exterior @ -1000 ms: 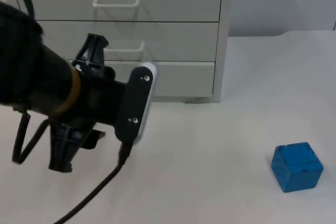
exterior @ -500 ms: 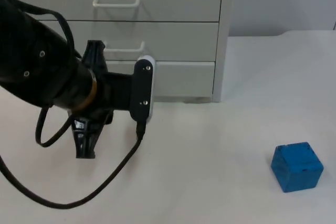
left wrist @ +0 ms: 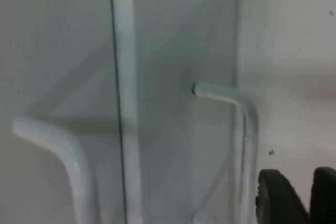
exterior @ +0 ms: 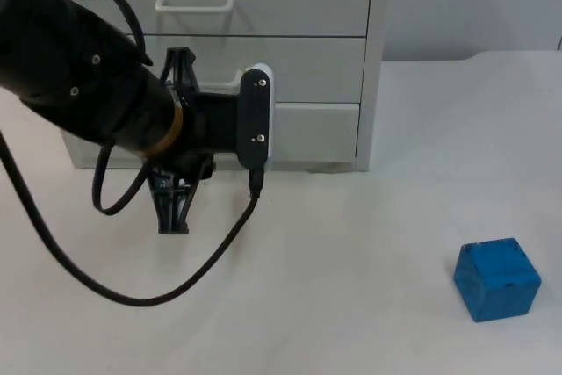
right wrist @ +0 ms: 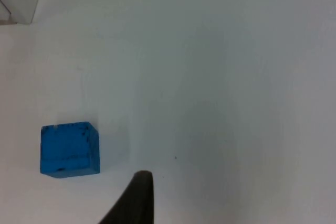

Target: Open the drawer with the left hand, place the block into the drawer with the right hand, then close the drawer with the left hand.

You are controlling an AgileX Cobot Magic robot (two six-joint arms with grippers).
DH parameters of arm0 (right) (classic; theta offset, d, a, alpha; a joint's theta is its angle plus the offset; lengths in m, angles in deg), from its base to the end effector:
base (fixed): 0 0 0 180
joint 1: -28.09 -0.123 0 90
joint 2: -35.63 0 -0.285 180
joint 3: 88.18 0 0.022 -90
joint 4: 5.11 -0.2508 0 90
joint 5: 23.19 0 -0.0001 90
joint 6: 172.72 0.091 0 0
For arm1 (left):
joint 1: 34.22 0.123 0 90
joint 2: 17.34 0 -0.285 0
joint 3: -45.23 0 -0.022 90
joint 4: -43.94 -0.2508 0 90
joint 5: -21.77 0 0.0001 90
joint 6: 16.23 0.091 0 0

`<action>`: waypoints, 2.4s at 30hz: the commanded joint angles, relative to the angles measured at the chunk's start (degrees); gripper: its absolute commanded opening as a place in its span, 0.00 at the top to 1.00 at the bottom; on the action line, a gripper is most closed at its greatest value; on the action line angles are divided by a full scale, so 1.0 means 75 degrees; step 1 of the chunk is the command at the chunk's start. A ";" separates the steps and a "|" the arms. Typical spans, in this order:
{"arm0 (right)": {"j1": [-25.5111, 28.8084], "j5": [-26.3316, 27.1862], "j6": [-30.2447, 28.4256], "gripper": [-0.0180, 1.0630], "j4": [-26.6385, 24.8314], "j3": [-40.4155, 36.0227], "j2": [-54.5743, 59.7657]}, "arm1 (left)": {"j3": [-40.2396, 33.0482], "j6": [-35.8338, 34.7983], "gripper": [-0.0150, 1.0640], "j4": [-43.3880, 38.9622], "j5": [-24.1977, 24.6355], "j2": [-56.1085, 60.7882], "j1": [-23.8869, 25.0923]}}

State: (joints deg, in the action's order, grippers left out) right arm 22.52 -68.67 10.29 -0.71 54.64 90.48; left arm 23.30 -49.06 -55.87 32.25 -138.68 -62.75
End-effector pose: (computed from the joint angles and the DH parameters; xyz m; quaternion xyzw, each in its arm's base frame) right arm 0.1485 0.0095 0.3022 -0.0360 0.9308 -0.0081 0.3637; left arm 0.3343 -0.1631 0.1086 0.6769 0.6531 0.1888 0.2821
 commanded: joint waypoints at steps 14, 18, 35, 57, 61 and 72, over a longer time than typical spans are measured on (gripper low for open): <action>0.0039 0.0276 0.0109 0.02 -0.0009 -0.0386 -0.0004 | 0.0676 0.0215 0.61 -0.0019 0.0020 -0.0961 0.0151; 0.0039 0.0276 0.0109 0.02 -0.0009 -0.0386 -0.0004 | 0.0662 0.0222 0.89 -0.0019 -0.0007 -0.1109 0.0253; 0.0039 0.0322 0.0108 0.02 -0.0009 -0.0386 -0.0004 | -0.1542 0.0222 0.99 0.0541 -0.0077 -0.0042 -0.0902; 0.0039 0.0320 0.0058 0.02 -0.0009 -0.0386 -0.0004 | -0.2611 0.0207 0.48 0.1510 -0.0076 0.0747 -0.1732; 0.0039 0.0322 0.0058 0.02 0.0026 -0.0386 -0.0004 | -0.2611 0.0207 0.35 0.1690 -0.0119 0.1131 -0.1732; 0.0039 0.0322 0.0058 0.02 0.0045 -0.0386 -0.0004 | -0.2611 0.0207 0.36 0.3695 -0.0071 0.2795 -0.2202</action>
State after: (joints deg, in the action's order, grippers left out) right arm 22.52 -66.79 11.03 -0.71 52.03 90.70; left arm 3.58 -47.50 -32.02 31.10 -119.55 -78.27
